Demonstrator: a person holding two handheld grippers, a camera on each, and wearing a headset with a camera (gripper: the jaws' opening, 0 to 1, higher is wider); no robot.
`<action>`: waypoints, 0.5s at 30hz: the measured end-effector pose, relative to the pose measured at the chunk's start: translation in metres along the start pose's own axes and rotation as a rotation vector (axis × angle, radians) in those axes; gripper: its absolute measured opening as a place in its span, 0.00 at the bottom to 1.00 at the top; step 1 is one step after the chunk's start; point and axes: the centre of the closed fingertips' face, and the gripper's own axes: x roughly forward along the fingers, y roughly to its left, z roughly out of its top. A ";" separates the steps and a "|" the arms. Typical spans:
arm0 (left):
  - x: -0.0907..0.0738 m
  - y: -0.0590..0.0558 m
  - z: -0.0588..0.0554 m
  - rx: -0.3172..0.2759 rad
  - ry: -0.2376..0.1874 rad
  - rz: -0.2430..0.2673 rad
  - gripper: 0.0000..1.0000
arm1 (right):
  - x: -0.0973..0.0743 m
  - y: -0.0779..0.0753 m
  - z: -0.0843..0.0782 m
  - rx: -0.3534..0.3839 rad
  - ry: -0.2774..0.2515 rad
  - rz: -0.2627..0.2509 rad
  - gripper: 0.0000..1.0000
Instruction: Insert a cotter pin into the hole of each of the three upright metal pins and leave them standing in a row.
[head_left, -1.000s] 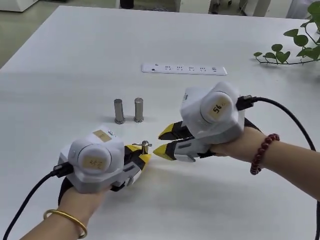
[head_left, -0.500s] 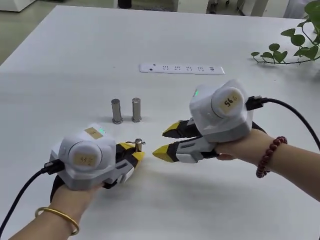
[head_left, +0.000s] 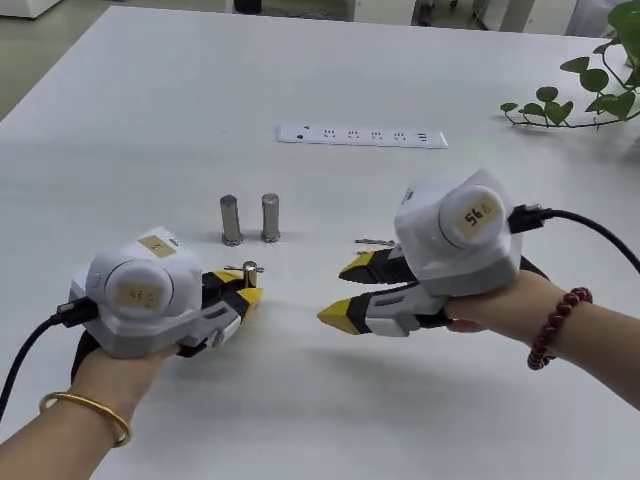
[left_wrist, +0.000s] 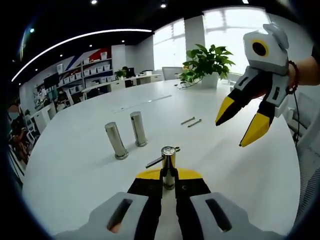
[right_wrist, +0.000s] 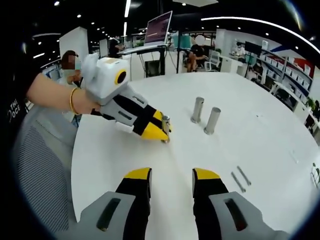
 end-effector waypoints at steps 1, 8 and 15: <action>0.000 0.001 -0.001 0.003 0.002 0.001 0.05 | 0.000 -0.001 0.000 0.001 0.001 -0.001 0.28; -0.003 0.003 0.000 -0.004 0.000 -0.003 0.05 | -0.003 -0.004 0.000 0.028 -0.013 -0.011 0.28; -0.002 0.002 0.001 -0.036 -0.010 -0.007 0.06 | -0.002 -0.002 -0.004 0.029 -0.004 -0.008 0.28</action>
